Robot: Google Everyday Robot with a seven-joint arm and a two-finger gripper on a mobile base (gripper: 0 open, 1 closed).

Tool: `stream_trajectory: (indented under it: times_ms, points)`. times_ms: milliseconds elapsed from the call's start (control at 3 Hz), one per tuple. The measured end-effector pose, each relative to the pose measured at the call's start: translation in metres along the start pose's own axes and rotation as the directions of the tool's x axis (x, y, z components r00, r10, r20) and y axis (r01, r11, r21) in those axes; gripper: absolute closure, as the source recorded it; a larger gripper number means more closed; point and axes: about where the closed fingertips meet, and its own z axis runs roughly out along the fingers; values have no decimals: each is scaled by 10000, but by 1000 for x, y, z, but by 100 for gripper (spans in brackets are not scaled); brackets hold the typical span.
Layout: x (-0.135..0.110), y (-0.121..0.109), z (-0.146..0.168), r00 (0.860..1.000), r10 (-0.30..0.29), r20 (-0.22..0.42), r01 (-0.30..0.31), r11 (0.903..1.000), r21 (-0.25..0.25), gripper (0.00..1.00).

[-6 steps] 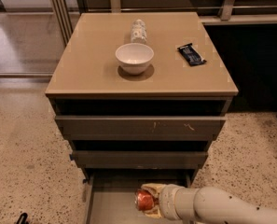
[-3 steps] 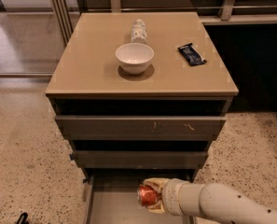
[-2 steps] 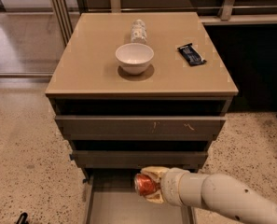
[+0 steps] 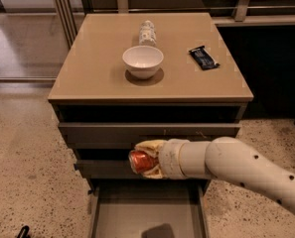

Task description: Pick coke can from bottom drawer and place on counter

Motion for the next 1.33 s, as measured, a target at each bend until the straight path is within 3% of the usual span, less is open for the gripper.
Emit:
stream_trajectory:
  times_ms: [333,667,1333]
  points:
    - [-8,-39,9,9980,-482,405,480,9988,47,100]
    - [-18,-78,-3,9939,-1044,352,1027,9936,466,100]
    - [-33,-89,-19,9895,-1377,430,1342,9881,754,100]
